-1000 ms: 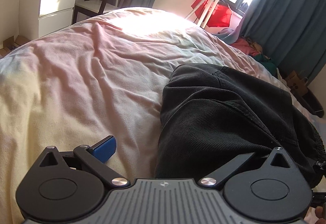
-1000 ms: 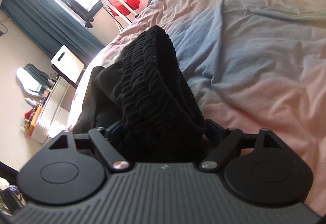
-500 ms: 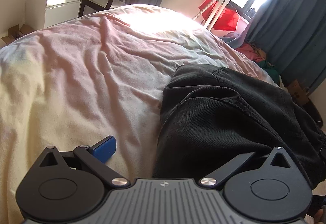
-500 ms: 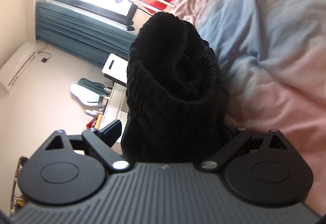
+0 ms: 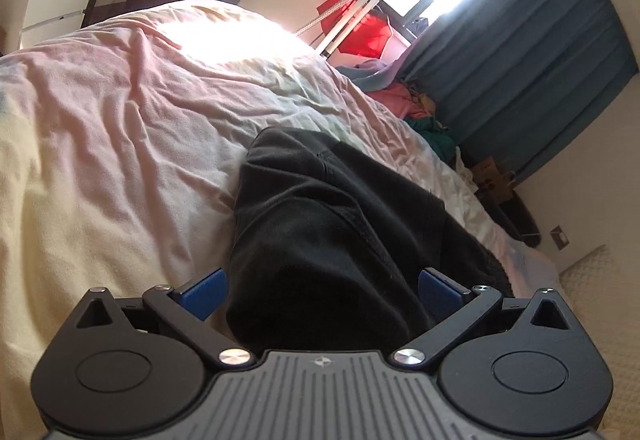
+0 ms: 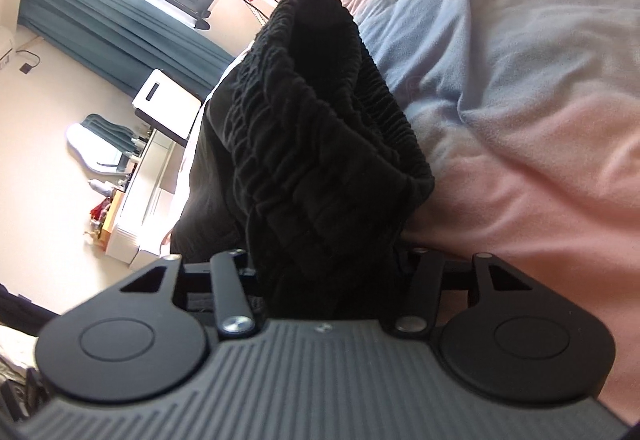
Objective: Fold clothes
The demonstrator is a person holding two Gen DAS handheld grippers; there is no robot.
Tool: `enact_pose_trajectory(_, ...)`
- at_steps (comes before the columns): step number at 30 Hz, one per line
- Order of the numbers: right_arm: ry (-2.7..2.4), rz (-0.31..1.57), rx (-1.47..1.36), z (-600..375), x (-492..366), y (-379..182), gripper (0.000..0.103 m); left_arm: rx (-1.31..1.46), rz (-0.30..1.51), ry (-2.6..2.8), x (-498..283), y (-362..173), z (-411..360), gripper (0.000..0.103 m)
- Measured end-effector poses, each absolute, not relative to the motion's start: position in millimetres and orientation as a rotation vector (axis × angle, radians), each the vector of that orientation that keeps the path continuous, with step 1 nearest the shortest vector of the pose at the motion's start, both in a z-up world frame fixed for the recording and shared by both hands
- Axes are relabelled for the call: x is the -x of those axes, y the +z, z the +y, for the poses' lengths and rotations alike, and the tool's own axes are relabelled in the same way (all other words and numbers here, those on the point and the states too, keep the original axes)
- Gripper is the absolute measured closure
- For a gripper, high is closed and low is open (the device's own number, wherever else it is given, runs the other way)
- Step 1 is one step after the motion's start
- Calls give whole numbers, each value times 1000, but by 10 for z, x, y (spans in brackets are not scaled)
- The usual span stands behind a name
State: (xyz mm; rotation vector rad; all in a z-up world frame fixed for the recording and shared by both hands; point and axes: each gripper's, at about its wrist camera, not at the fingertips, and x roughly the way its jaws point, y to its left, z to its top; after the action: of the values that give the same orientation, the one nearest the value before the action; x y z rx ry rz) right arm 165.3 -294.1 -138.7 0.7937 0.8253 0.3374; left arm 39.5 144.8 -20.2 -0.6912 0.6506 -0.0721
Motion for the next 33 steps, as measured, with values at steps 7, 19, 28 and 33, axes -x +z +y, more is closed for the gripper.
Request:
enact_pose_trajectory(7,332,813,-814,-2957,-1719,-1400,49,671,887,-168,-1268,-382,1682,1)
enact_pose_trajectory(19,306,790,-826,-2970,-1728,-1451,48,841,986,-267,-1481,-922,1725,16)
enact_pose_trajectory(28,262,723,-746,-2794,-1621,-1156,58,740,816,-213,-1268,-739,1556,46)
enact_pose_trajectory(33,272,637,-753,-2765,-1529,-814,64,686,763,-210,-1216,-459,1411,49)
